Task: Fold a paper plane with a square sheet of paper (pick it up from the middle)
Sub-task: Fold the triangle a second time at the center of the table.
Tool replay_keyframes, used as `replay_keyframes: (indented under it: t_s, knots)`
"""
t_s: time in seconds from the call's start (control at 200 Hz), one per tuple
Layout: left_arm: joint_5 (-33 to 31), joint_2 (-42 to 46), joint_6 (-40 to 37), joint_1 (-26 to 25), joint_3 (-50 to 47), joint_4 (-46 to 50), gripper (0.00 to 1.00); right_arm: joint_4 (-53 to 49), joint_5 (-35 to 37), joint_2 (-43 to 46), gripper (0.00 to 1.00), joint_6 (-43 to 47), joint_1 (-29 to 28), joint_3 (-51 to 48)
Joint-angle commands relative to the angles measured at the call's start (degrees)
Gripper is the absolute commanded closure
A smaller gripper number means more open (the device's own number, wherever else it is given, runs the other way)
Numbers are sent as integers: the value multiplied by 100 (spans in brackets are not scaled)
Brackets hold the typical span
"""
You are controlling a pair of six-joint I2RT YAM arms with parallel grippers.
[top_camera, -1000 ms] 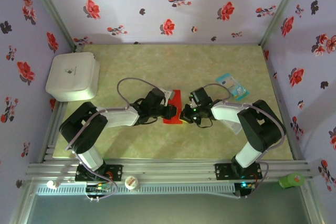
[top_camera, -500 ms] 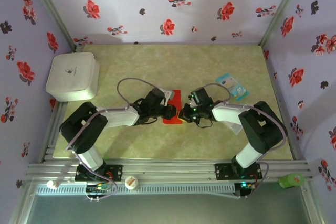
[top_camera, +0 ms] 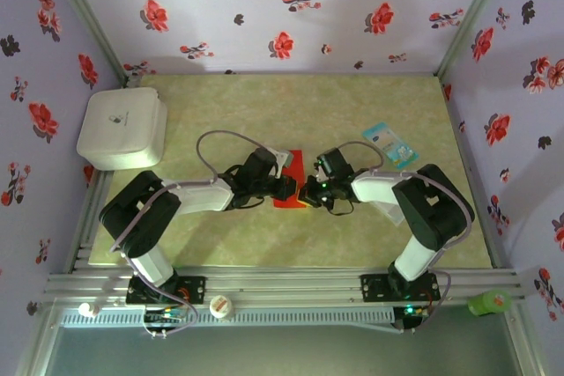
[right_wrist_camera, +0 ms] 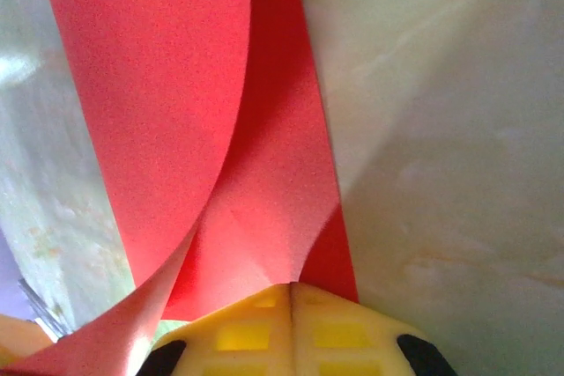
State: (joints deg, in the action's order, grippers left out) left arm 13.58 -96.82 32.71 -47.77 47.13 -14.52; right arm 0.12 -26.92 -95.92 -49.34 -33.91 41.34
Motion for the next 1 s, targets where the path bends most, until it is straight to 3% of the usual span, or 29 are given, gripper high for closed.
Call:
replay_keyframes:
  t_s: [0.0, 0.62, 0.995]
  knots:
    - [39, -56, -3, 130, 35, 29, 100, -1110, 616, -6, 100, 473, -2, 51]
    - [-46, -375, -36, 259, -17, -331, 100, -1573, 653, 100, 100, 831, 60, 252]
    - [-333, -435, -445, 268, 86, -87, 100, -1691, 644, 69, 100, 874, 78, 353]
